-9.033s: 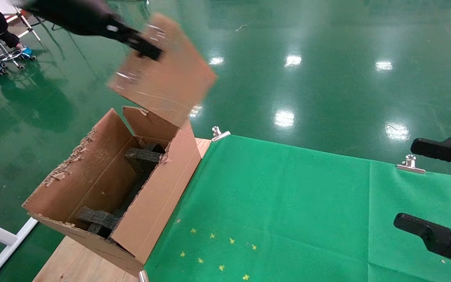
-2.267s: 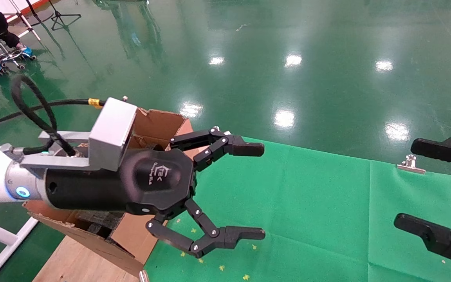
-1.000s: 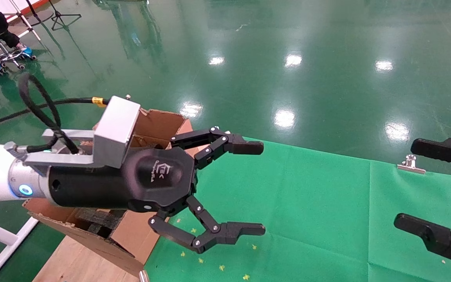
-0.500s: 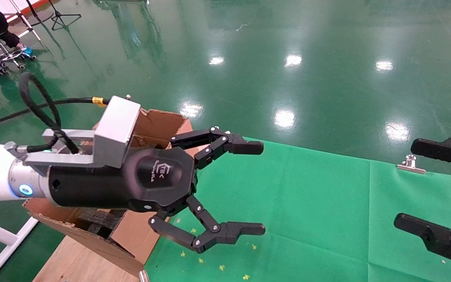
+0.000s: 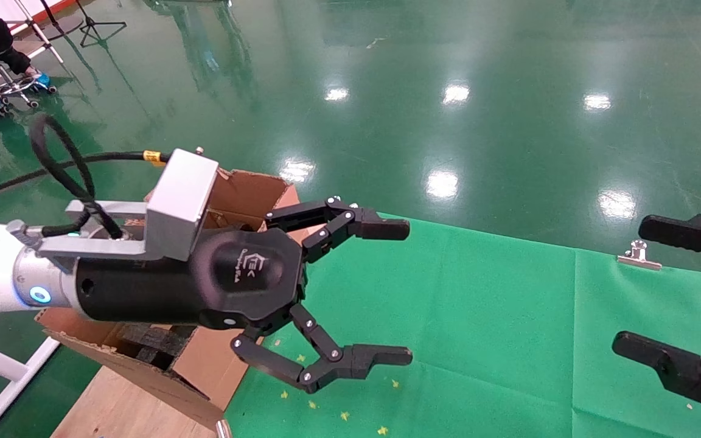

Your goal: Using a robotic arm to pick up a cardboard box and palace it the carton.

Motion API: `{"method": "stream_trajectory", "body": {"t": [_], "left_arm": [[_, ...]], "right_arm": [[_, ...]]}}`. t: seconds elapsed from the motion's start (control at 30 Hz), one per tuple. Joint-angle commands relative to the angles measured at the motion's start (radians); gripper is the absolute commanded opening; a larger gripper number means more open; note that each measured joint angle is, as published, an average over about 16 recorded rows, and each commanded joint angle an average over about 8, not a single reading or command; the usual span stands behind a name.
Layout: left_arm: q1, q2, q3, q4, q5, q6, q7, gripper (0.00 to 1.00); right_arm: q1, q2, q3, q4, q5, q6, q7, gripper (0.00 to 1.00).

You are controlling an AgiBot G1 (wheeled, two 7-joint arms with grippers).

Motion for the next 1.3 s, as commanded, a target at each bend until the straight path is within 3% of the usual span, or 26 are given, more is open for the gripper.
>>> {"method": "stream_trajectory", "body": {"t": [0.03, 1.3], "left_arm": [[0.000, 0.000, 0.000, 0.000, 0.000, 0.000, 0.000, 1.00], [0.000, 0.000, 0.000, 0.000, 0.000, 0.000, 0.000, 1.00]], "right_arm": [[0.000, 0.000, 0.000, 0.000, 0.000, 0.000, 0.000, 1.00], [0.000, 0.000, 0.000, 0.000, 0.000, 0.000, 0.000, 1.00]]}}
